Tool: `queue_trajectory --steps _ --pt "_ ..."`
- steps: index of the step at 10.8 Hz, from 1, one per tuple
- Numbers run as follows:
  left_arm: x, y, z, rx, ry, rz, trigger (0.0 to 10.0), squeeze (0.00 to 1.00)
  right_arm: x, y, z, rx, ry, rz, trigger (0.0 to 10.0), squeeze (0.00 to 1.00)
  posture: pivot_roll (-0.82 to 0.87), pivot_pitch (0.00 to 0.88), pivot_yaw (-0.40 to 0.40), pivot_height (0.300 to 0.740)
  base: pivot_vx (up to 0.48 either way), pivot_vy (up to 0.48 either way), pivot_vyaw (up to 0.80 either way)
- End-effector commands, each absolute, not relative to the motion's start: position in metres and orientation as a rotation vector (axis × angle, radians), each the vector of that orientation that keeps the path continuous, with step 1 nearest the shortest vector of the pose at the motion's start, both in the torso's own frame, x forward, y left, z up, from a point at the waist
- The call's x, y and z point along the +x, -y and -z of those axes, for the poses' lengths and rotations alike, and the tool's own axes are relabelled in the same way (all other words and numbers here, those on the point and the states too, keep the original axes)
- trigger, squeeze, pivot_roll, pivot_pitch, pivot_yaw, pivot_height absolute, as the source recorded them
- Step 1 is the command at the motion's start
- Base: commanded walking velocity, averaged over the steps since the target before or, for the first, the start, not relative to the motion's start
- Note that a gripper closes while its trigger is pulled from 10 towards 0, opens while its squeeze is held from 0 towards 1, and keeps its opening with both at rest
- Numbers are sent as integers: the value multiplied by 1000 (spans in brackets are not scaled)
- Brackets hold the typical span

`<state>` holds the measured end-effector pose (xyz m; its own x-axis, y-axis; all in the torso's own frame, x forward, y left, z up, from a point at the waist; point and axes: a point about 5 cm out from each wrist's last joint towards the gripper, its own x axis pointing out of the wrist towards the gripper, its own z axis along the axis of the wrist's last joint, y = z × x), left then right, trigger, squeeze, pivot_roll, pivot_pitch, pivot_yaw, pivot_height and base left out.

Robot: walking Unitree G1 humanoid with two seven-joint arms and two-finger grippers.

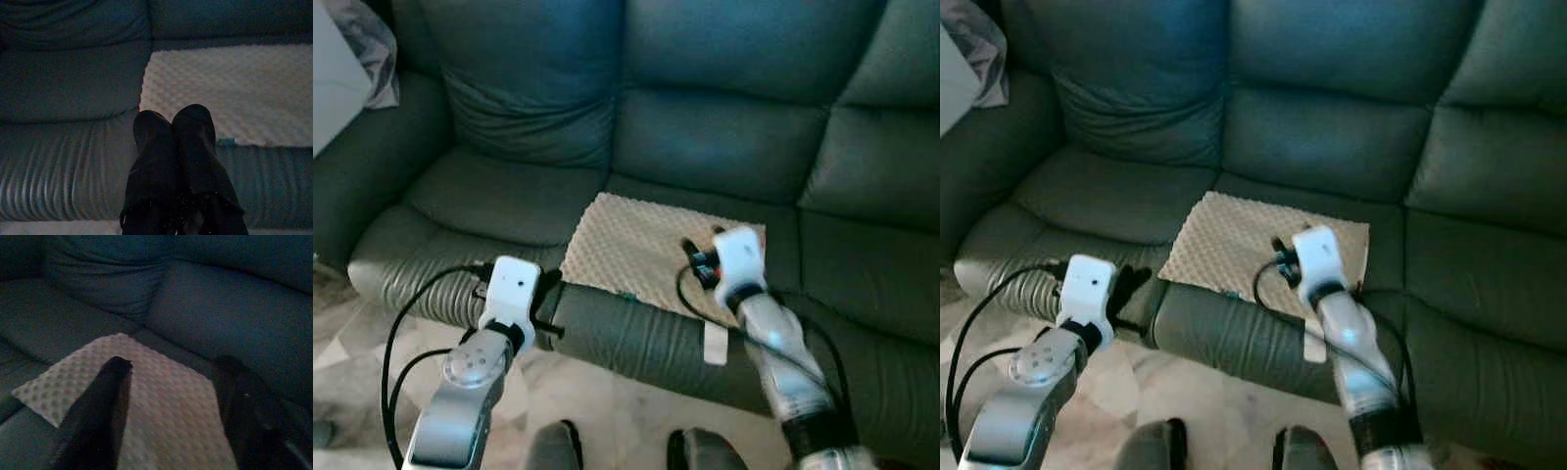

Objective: Move the pillow to the sofa

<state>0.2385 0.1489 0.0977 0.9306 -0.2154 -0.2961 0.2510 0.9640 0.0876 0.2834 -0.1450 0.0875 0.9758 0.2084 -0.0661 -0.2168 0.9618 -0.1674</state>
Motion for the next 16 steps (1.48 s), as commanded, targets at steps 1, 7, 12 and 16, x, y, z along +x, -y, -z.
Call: queue_trajectory --steps 1,7,12,16 --pt "238 -152 -95 114 -291 216 10000 0 276 154 -92 -156 -42 -133 10000 1000 -23 140 15 740 0 0 0" --pt "243 -143 -81 78 -307 210 10000 0 247 187 -89 -39 -174 45 10000 1000 -70 69 34 740 0 0 -667" --pt "247 -128 -78 48 -297 244 10000 0 254 172 -78 -19 -203 38 10000 0 -58 29 49 740 0 0 0" --pt "245 -139 -76 69 -310 233 10000 0 253 176 -74 -5 -217 50 10000 0 -47 39 49 740 0 0 -316"
